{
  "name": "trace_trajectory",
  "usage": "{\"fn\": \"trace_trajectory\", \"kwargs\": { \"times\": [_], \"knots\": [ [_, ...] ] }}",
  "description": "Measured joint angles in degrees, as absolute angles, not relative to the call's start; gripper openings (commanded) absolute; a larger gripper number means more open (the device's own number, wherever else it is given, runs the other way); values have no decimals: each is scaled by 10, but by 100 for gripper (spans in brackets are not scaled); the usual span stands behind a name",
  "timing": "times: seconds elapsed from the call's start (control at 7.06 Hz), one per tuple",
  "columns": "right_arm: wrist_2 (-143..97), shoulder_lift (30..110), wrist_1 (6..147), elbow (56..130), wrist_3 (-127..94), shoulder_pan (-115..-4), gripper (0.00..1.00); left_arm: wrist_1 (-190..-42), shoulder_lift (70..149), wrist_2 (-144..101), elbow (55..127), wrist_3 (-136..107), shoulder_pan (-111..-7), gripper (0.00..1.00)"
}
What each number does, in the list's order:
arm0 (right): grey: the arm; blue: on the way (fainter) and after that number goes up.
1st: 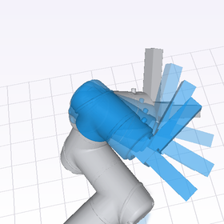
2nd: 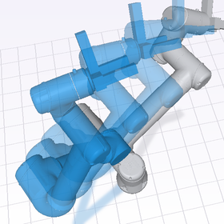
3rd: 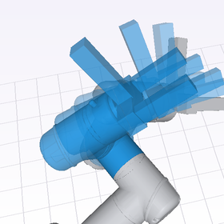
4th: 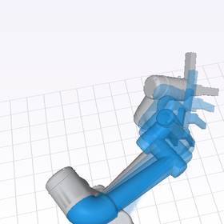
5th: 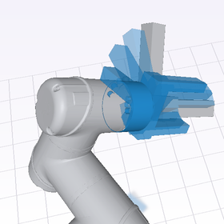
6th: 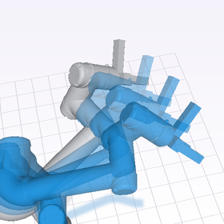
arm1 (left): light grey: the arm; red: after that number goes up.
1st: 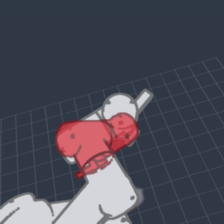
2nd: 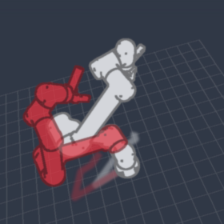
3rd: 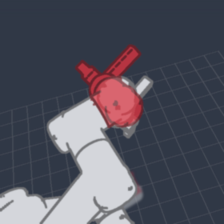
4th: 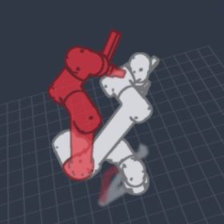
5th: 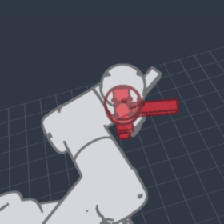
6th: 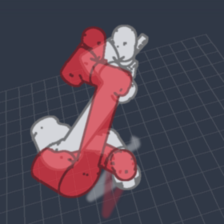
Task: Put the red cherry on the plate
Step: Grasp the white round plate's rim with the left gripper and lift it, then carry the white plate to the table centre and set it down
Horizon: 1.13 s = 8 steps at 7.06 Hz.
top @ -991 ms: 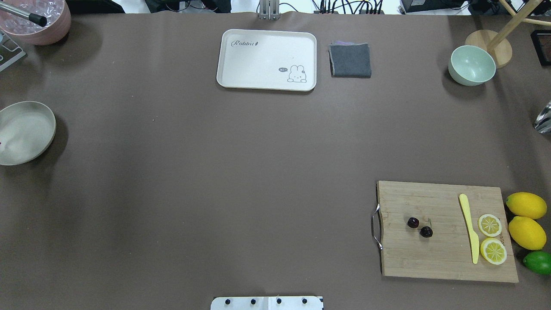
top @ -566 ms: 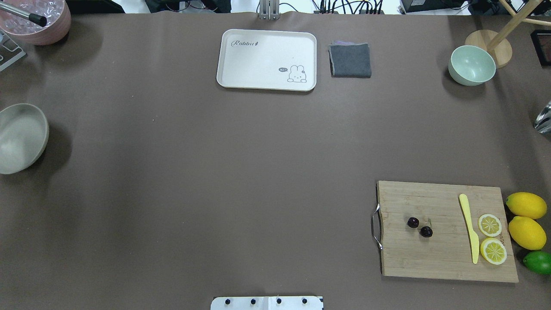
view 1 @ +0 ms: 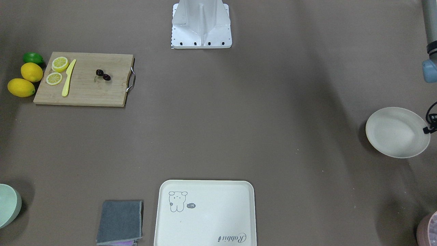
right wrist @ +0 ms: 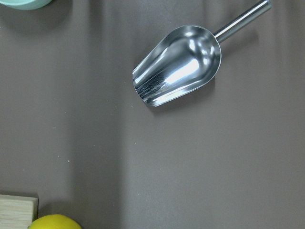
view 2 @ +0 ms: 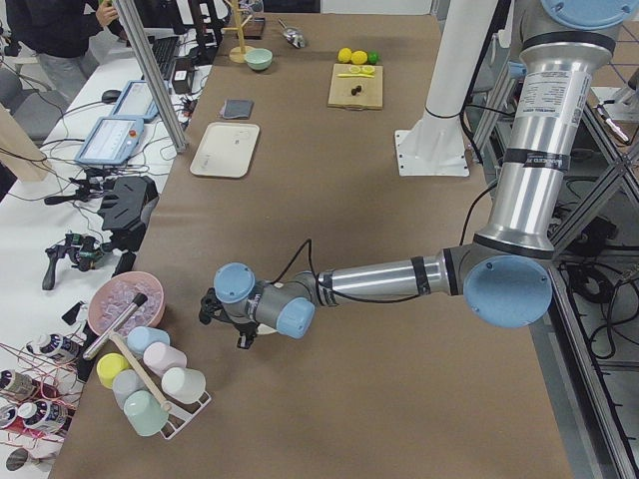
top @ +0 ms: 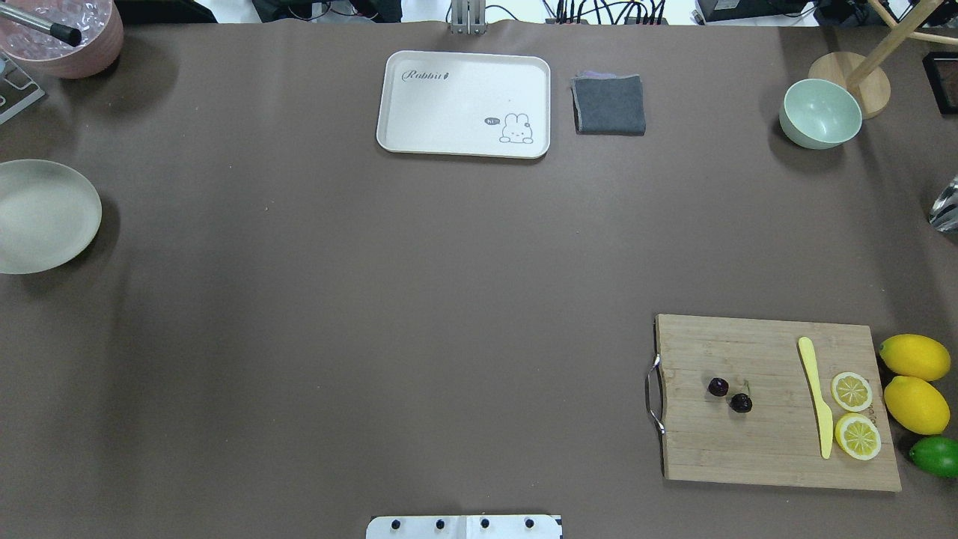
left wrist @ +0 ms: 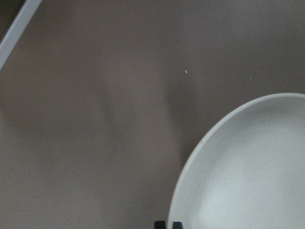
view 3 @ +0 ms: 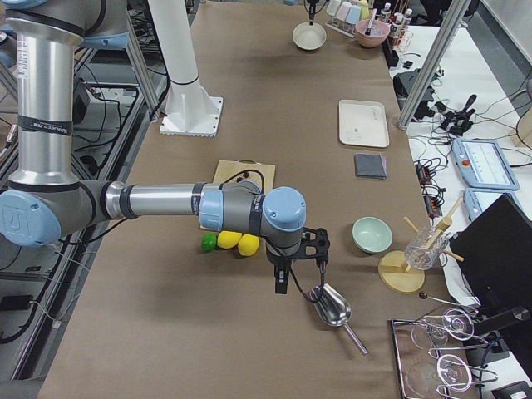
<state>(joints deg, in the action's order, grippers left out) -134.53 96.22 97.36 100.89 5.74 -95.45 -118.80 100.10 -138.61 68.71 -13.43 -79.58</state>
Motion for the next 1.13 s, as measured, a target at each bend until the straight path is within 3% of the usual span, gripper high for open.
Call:
{"fn": "trace_trajectory", "kwargs": {
  "times": [0.28,0.57,1.13],
  "knots": [
    [-1346,963,974,1009,57,-954,100,-1142,1026,-1466,723,-167,-819,0],
    [-1346,964,974,1010,58,-954,100,-1135,1053,-1483,788,-301,-779,0],
    [-1346,965,974,1010,59,-954,100,-1159,1131,-1306,923,-690,-537,0]
  ]
}}
